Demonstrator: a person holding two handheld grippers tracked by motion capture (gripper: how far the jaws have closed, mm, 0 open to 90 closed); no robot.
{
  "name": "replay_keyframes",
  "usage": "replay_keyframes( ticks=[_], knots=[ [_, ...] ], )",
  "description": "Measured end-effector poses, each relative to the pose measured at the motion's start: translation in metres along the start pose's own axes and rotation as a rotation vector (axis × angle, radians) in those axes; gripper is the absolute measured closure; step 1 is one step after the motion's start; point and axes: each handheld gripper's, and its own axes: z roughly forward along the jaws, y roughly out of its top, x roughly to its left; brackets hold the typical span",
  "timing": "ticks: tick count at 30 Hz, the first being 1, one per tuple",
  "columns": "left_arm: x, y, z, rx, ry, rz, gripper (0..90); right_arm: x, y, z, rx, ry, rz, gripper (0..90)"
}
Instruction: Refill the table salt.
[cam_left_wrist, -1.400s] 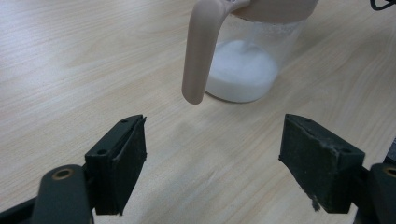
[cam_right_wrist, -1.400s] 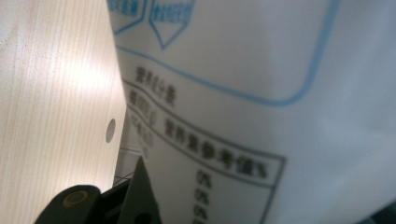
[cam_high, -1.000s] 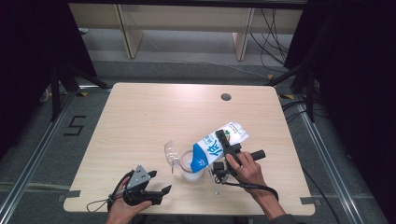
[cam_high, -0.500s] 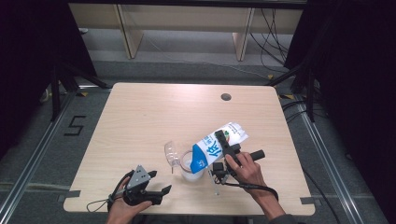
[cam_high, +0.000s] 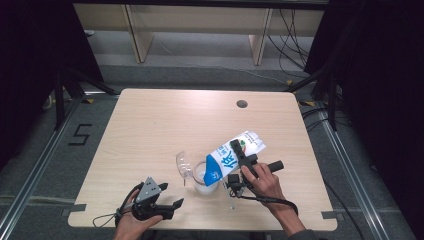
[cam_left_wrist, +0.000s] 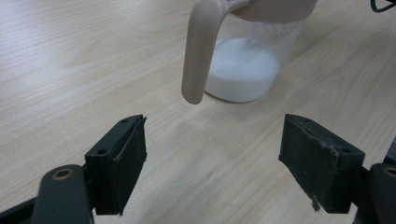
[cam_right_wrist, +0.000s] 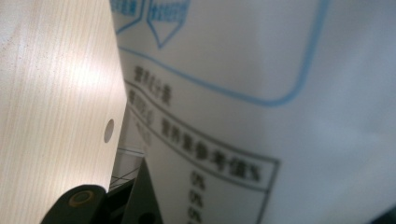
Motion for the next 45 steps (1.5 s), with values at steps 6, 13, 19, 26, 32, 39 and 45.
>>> replay_keyframes(
  ticks=[6,13,19,26,32,39,45],
  knots=[
    [-0.0001,0.0,0.0,-0.001,0.0,-0.001,22.2,-0.0005,0.0,-0.0004,0.006,0.001,-0.002,69.2],
    [-0.0001,0.0,0.0,-0.001,0.0,-0.001,22.2,-0.0055,0.0015,0.0014,-0.031,-0.012,-0.072,69.9],
    [-0.0001,0.0,0.0,-0.001,0.0,-0.001,22.3,-0.0023,0.0004,0.0004,-0.009,-0.003,-0.025,70.4],
    [-0.0001,0.0,-0.0001,0.0,0.001,-0.001,22.3,-0.0036,0.0011,-0.0001,-0.009,-0.004,-0.044,70.8],
    [-0.0001,0.0,-0.0002,-0.001,0.001,-0.002,22.2,-0.0061,0.0013,0.0012,-0.031,-0.013,-0.079,70.9],
    [-0.0003,0.0,-0.0002,-0.003,0.001,-0.003,22.2,-0.0024,0.0012,0.0001,-0.01,0.004,-0.033,71.3],
    [-0.0003,0.0,-0.0003,-0.004,0.004,-0.005,22.2,-0.0018,0.002,0.0001,-0.012,0.002,-0.046,71.5]
  ],
)
